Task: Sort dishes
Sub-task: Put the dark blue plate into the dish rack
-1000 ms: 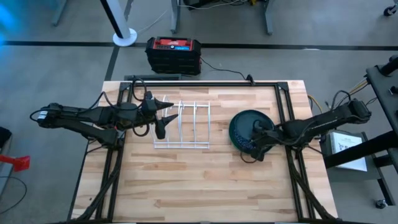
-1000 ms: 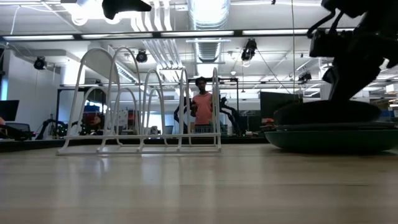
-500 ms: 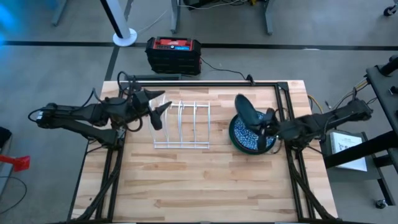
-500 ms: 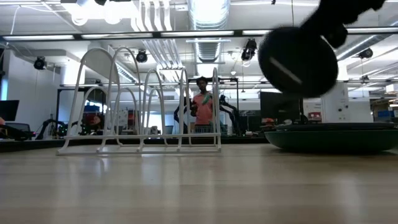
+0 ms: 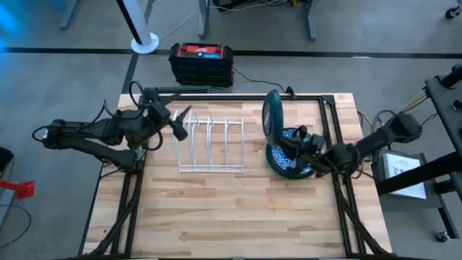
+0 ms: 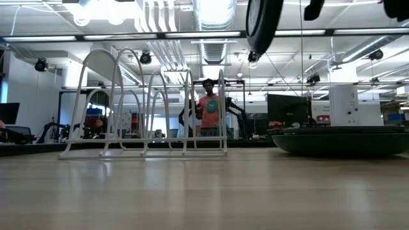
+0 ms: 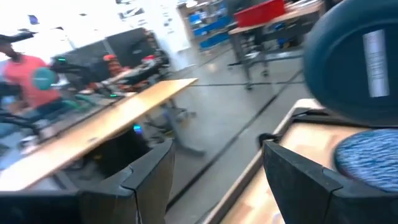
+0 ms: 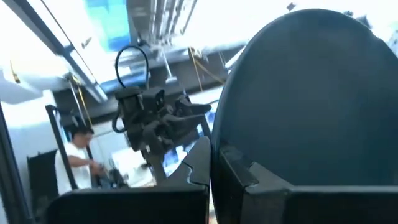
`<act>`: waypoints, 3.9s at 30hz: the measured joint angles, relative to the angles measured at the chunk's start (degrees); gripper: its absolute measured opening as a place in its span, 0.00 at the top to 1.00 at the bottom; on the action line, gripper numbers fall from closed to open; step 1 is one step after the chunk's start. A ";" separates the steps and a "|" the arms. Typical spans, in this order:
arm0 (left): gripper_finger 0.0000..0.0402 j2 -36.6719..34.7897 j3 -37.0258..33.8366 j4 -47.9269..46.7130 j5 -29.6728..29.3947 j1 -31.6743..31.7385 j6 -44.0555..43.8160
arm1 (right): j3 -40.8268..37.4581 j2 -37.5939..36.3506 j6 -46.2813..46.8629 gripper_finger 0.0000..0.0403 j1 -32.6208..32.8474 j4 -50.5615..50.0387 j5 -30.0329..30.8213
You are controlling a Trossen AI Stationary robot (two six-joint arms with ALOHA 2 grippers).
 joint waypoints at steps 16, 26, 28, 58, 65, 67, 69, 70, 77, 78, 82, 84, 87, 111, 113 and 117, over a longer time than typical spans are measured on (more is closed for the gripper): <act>0.42 -2.49 0.00 0.39 -7.13 0.98 9.01 | 24.29 29.52 -10.22 1.00 -0.15 13.45 -0.78; 0.42 -10.27 -0.09 -5.92 -3.65 1.18 6.92 | 32.50 38.17 -10.40 1.00 -0.87 13.46 -0.59; 0.42 -11.36 -0.19 -7.80 -3.02 1.18 5.75 | 32.90 38.75 -9.99 1.00 -1.19 13.47 -0.22; 0.42 -11.59 -1.16 -10.87 -0.02 1.18 1.46 | 24.90 38.96 0.89 1.00 -5.26 6.34 3.93; 0.42 -11.13 -1.16 -12.29 0.00 1.18 -0.11 | 24.90 38.96 5.97 1.00 -5.42 1.60 5.36; 0.42 -10.94 -1.16 -12.93 -0.01 1.18 -0.72 | 24.90 38.96 7.18 1.00 -5.40 0.66 5.37; 0.42 -10.77 -1.16 -13.26 -0.02 1.18 -1.24 | 24.90 38.96 8.34 1.00 -5.40 -0.60 5.36; 0.42 -10.57 -1.20 -13.35 0.00 1.18 -1.30 | 24.90 38.96 8.89 1.00 -5.40 -1.25 5.42; 0.42 -9.08 -1.27 -13.74 0.00 1.18 -1.52 | 24.88 38.98 14.48 1.00 -5.40 -7.50 6.90; 0.42 -8.80 -1.27 -13.75 0.00 1.18 -1.52 | 24.88 38.98 14.98 1.00 -5.40 -8.15 6.88; 0.42 -7.71 -1.27 -13.75 0.00 1.18 -1.52 | 24.88 38.98 16.22 1.00 -5.36 -9.71 7.50; 0.42 -7.22 -1.27 -13.78 0.00 1.18 -1.52 | 24.88 38.98 17.41 1.00 -5.24 -10.96 7.90; 0.42 -6.60 -1.27 -13.79 0.00 1.18 -1.52 | 24.86 39.00 19.77 1.00 -5.14 -14.25 8.54; 0.42 -5.13 -1.27 -13.82 0.00 1.18 -1.96 | 24.88 39.00 30.44 0.97 -4.83 -25.49 10.98; 0.42 -5.11 -1.27 -13.86 0.00 1.18 -2.09 | 24.88 39.00 31.31 0.96 -4.83 -26.59 11.13; 0.42 -5.11 -1.27 -14.26 0.00 1.18 -2.22 | 24.88 39.00 33.47 0.93 -4.83 -28.68 11.52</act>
